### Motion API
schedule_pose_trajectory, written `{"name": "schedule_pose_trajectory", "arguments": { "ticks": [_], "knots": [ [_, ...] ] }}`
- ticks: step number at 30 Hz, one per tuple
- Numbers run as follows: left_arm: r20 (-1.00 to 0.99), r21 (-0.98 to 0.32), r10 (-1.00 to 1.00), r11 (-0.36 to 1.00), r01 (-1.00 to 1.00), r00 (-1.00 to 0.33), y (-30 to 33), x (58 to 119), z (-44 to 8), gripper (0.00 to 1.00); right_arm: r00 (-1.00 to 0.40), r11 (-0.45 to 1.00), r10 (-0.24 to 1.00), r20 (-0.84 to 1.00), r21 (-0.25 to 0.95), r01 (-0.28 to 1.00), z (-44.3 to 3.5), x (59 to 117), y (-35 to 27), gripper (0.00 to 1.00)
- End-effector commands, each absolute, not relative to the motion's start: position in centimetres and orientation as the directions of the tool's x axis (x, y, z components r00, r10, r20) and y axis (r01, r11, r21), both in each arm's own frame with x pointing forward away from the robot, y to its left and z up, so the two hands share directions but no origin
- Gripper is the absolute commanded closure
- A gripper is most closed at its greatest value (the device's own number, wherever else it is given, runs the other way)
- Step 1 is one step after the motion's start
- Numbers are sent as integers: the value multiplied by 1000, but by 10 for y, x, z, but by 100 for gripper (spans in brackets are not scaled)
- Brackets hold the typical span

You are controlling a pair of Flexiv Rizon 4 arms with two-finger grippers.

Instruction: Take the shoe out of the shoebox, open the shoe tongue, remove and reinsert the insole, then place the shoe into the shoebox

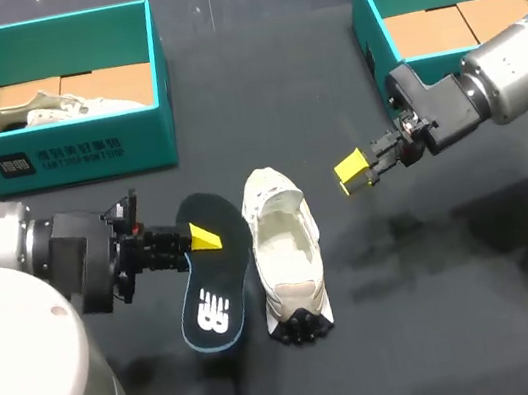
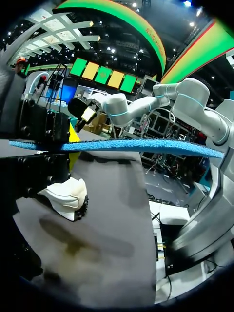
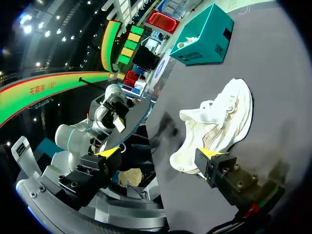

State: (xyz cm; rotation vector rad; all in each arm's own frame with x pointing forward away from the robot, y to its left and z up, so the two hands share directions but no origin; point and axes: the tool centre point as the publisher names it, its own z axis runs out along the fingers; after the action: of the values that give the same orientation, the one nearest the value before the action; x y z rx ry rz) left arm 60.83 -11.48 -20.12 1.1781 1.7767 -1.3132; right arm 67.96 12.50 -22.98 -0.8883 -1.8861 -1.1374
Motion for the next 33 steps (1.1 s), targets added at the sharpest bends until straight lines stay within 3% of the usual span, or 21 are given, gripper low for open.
{"name": "schedule_pose_trajectory", "arguments": {
  "ticks": [1,8,22,27,33],
  "knots": [
    [-850,-407,308,129,904,-427,-117,594,-214,100,-616,530,193,764,447,721,-235,668,131,0],
    [-784,-575,248,54,816,-569,-115,576,-216,100,-719,595,155,677,517,615,-251,655,127,0],
    [-764,-601,248,61,797,-595,-118,574,-218,100,-725,600,156,671,518,609,-252,654,127,0],
    [-680,-724,167,0,689,-714,-126,585,-223,100,-819,708,171,548,510,489,-268,638,127,0],
    [-636,-763,148,20,646,-757,-139,587,-222,100,-877,727,161,452,547,415,-285,629,116,0]
  ]
}}
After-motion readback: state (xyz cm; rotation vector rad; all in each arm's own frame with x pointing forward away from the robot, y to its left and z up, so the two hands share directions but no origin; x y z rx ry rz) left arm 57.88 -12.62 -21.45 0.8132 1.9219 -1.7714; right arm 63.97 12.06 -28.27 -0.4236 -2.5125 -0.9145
